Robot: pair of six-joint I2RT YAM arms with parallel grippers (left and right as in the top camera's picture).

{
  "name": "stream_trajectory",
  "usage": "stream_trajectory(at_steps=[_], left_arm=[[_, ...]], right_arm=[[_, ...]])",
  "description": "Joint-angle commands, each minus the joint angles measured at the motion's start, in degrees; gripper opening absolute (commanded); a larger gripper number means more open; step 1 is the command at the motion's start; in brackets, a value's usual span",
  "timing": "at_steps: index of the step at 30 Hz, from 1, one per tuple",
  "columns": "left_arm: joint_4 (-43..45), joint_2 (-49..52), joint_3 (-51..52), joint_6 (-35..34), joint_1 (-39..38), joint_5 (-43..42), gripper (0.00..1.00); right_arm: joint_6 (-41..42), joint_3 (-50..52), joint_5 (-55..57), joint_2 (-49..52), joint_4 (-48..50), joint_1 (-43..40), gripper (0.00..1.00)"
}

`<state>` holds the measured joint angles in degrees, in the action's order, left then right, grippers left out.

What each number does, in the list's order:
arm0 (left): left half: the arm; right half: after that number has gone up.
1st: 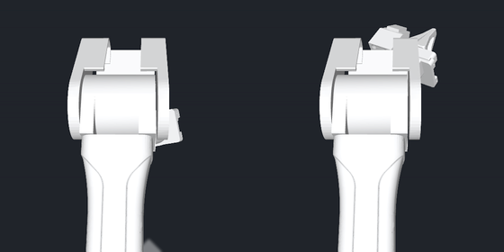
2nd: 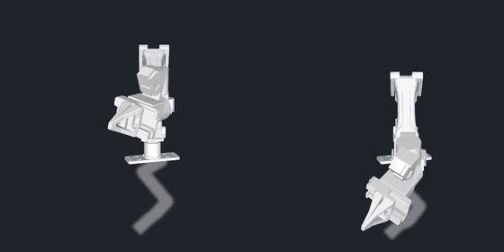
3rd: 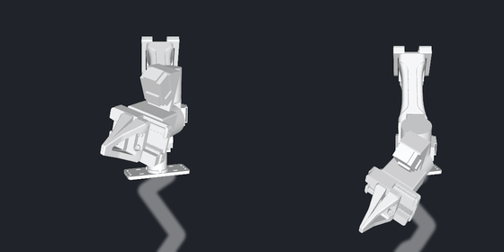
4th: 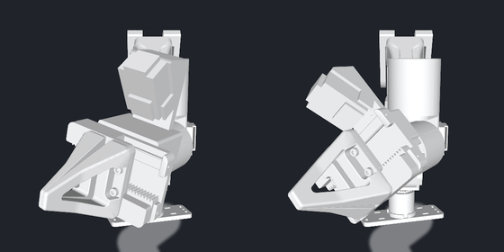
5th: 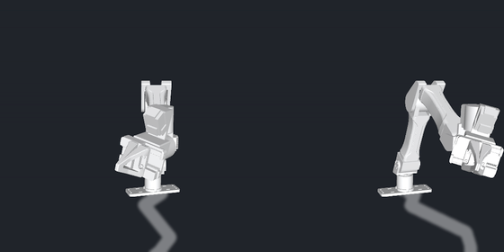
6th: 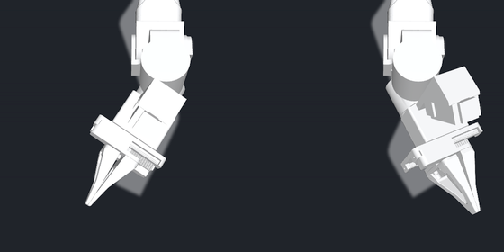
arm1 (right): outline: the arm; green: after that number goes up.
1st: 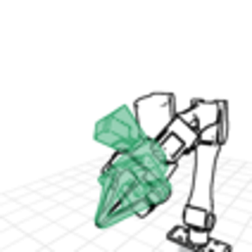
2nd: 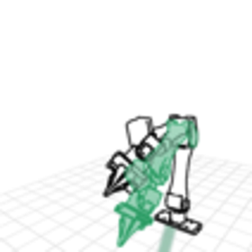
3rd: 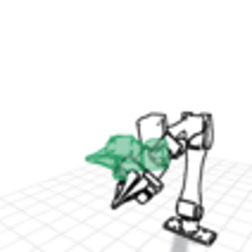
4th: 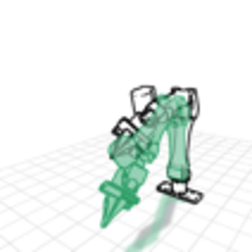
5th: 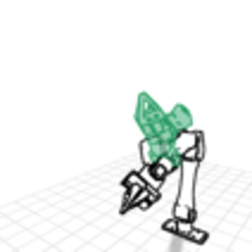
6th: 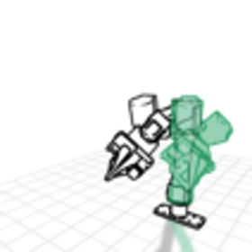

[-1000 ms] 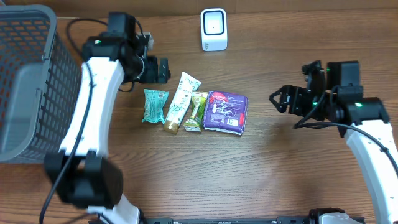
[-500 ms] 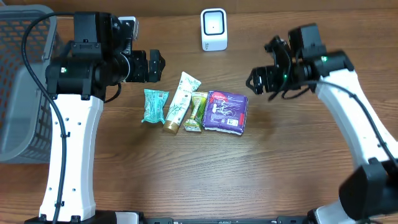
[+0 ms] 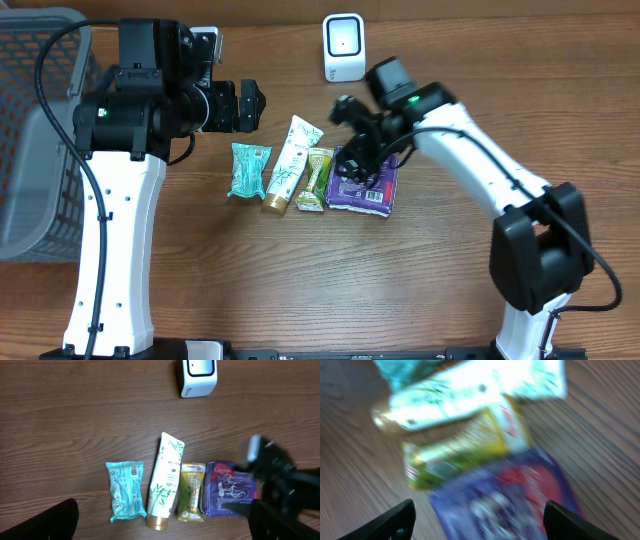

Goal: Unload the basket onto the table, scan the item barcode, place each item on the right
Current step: 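Move the right gripper to the purple pad pack and grasp it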

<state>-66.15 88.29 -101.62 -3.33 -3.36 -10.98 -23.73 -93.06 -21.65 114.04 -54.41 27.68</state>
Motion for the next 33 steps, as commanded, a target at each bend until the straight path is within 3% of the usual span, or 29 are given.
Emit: stream_trajectory(at_steps=[1, 5, 9, 14, 24, 33], left_arm=[[0.1, 0.2, -0.7, -1.0, 0.0, -0.6, 1.00], [0.1, 0.2, -0.6, -1.0, 0.0, -0.6, 1.00], [0.1, 0.2, -0.7, -1.0, 0.0, -0.6, 1.00], [0.1, 0.2, -0.6, -1.0, 0.0, -0.6, 1.00], [0.1, 0.2, -0.7, -1.0, 0.0, -0.6, 1.00], [0.1, 0.2, -0.7, -1.0, 0.0, -0.6, 1.00]], right_arm=[[5.2, -0.8, 6.0, 0.2, 3.5, 5.5, 0.77], [14.8, -0.7, 6.3, 1.7, 7.2, 6.8, 0.51], [21.7, -0.7, 6.4, 4.0, 8.4, 6.7, 0.35], [25.1, -0.6, 6.2, 6.4, 7.6, 6.6, 0.27], [32.9, -0.7, 22.1, 6.5, 6.1, 2.4, 0.27], [42.8, -0.7, 23.0, 6.5, 0.7, -11.9, 0.45]])
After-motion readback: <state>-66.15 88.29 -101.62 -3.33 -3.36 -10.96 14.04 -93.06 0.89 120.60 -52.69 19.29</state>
